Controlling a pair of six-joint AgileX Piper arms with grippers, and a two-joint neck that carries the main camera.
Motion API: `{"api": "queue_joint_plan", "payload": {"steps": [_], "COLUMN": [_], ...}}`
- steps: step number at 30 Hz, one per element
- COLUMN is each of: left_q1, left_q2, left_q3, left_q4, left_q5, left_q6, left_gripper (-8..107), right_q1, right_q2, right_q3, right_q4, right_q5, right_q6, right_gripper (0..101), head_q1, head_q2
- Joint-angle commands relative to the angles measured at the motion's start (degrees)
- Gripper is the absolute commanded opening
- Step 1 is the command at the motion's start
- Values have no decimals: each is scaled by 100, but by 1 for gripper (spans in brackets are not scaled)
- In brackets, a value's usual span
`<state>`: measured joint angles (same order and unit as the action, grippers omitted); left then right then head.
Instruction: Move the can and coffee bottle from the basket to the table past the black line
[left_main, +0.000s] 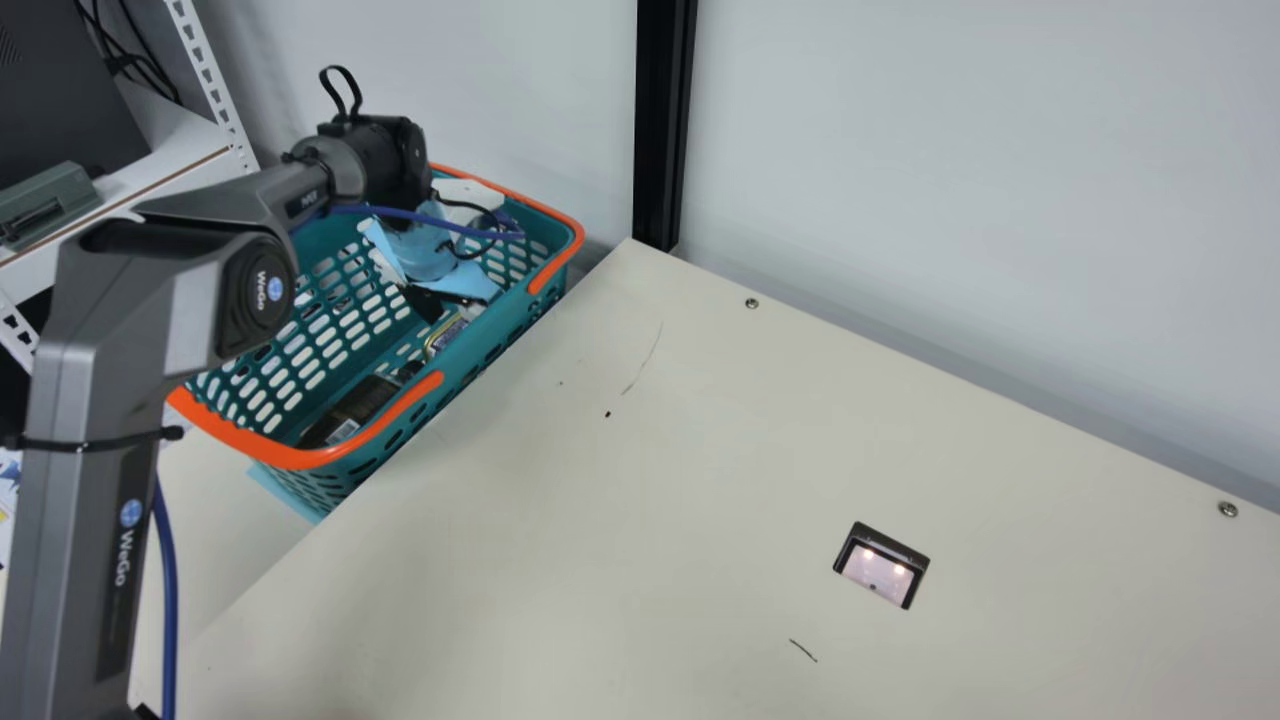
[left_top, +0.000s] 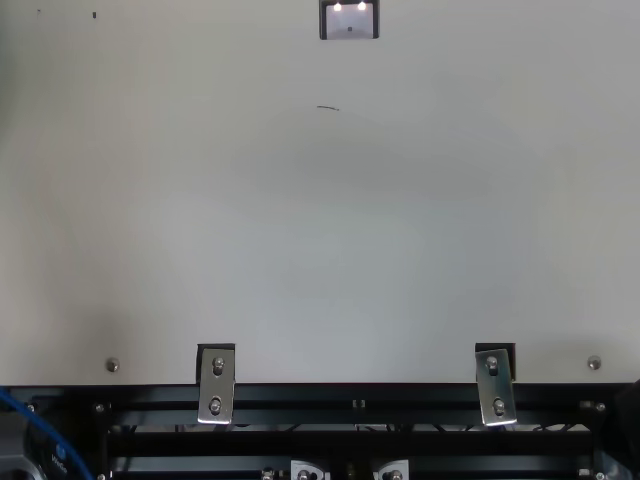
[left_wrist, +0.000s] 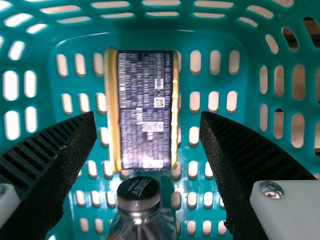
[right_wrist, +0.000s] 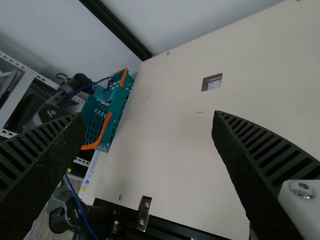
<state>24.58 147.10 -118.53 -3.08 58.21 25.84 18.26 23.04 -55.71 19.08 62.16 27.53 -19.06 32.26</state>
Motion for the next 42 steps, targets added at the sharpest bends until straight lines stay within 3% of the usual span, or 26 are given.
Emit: {"api": "queue_joint_plan", "payload": {"steps": [1, 11, 13, 19, 24, 32, 42], "left_q1": [-23, -43, -36, 0, 47, 185, 288], "left_q2": [144, 797, 881, 863, 399, -1058, -3314], "left_q3": [-143, -987, -1135, -1404, -1119, 189, 1996], "left_q4": [20, 160, 123, 36, 123, 130, -473], "left_q5": [38, 418, 486, 594, 432, -70, -388], "left_q6": [-66, -454, -522, -755, -860, -962, -1544], "left_gripper": [90, 90, 10, 10, 10, 10, 10], "right_q1": [0, 0, 0, 0, 0, 0, 0], "right_q2": [0, 0, 0, 0, 0, 0, 0], "right_q3": [0, 0, 0, 0, 0, 0, 0], "right_q4": [0, 0, 0, 0, 0, 0, 0], "right_q5": [0, 0, 0, 0, 0, 0, 0], "right_q6": [0, 0, 0, 0, 0, 0, 0], "right_gripper": [101, 101, 101, 101, 101, 101, 101], "head_q1": [-166, -166, -166, -166, -166, -166, -166], "head_q2": [-4, -4, -4, -4, -4, -4, -4]}}
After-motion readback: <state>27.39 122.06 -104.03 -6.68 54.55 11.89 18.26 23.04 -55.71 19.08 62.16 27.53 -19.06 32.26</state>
